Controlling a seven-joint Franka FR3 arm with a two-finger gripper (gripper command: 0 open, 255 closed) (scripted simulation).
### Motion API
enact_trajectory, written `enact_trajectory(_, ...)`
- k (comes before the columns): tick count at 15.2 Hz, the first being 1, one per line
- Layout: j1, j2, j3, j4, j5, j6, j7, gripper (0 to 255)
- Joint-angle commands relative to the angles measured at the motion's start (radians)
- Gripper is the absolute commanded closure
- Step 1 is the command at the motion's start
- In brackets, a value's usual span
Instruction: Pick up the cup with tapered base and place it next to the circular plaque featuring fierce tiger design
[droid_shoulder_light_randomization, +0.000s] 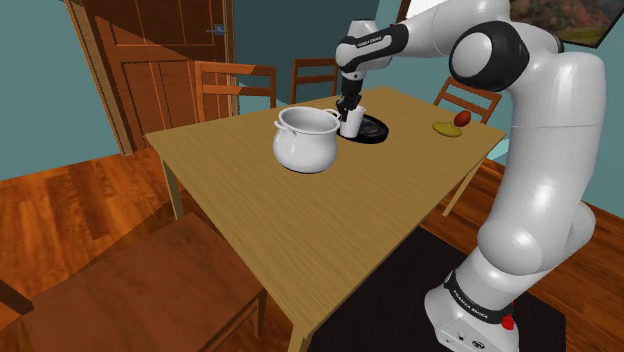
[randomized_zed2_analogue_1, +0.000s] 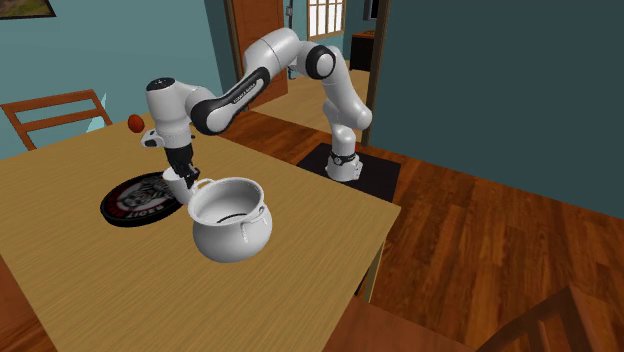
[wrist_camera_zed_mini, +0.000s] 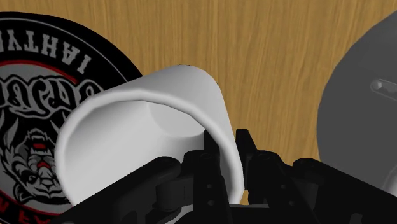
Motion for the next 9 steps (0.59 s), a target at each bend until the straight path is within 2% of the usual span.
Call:
enact_trajectory(1,-0.001,0.009,0.000,-0.013,0.000,0.023,0.001,255)
enact_trajectory(5,-0.001,0.024,0.000,-0.038,-0.001,0.063,0.004,255)
enact_trajectory(9,-0.001,0.024,-0.001,-0.037,-0.001,0.063,0.004,255)
